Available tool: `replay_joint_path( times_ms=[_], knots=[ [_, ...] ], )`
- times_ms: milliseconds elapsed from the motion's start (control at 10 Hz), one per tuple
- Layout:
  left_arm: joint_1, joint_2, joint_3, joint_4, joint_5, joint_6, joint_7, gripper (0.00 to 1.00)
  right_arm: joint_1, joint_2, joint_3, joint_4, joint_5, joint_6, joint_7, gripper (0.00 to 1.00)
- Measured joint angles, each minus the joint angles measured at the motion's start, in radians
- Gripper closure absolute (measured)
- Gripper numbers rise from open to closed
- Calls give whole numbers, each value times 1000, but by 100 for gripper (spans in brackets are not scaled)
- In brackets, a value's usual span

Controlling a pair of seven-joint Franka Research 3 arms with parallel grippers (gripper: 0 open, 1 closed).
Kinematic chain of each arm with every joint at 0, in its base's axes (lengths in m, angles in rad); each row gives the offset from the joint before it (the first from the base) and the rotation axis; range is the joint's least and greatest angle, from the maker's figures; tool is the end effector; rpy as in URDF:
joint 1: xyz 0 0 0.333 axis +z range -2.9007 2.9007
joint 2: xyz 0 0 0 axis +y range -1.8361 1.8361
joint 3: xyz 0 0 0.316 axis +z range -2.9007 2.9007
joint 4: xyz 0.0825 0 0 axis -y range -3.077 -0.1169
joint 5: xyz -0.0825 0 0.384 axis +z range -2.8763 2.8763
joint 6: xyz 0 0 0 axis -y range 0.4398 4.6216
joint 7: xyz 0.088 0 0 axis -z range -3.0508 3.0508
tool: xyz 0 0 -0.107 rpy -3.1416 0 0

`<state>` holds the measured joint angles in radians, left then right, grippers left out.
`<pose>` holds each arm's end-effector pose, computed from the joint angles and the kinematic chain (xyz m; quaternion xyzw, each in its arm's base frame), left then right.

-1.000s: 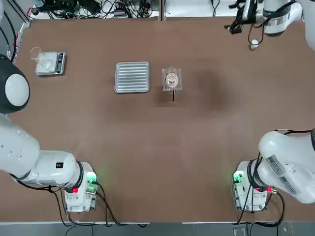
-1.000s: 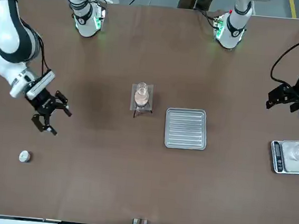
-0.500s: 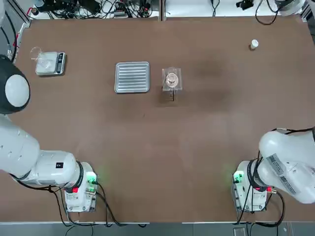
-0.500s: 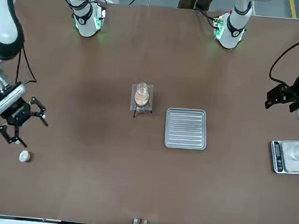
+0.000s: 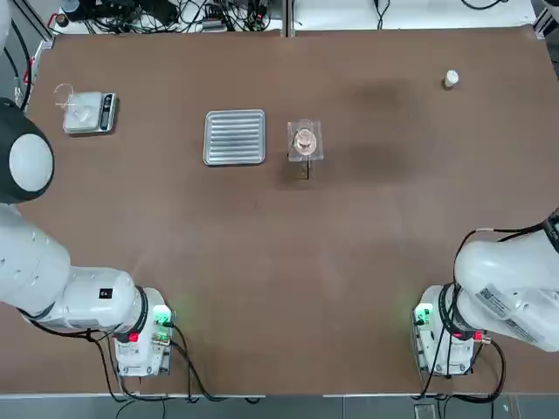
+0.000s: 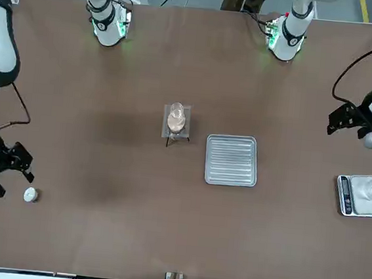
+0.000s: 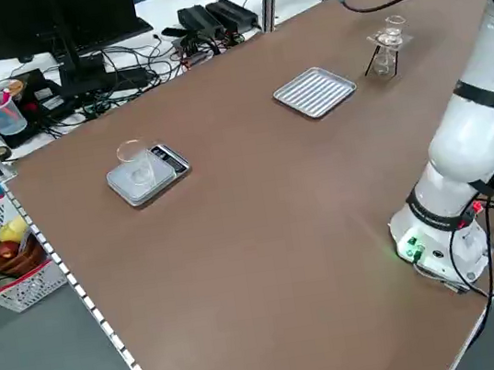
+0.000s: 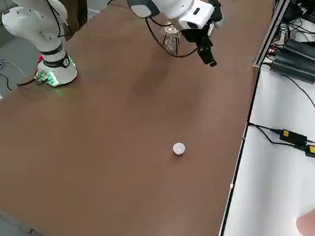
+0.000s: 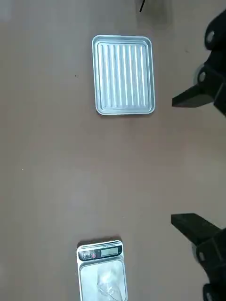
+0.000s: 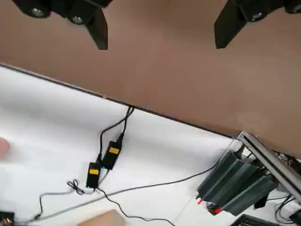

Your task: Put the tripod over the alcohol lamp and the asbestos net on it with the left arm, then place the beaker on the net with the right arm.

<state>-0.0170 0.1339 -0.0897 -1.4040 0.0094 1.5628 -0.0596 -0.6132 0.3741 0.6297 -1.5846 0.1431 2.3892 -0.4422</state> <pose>0.5926 -0.0585 0.6258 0.9997 -0.0230 0.0126 0.0023 0.6923 -0.0497 0.5104 -0.9468 -0.1379 -0.2710 0.1055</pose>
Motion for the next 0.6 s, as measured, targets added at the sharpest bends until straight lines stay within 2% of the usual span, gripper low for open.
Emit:
replay_joint_path(
  times_ms=[300,600],
  knots=[
    [0,0,0,0,0,0,0,0,17,3,-3,56,-92,-132,339,0],
    [0,0,-1,0,0,0,0,0,48,-13,-2,91,-105,-239,462,0]
  ],
)
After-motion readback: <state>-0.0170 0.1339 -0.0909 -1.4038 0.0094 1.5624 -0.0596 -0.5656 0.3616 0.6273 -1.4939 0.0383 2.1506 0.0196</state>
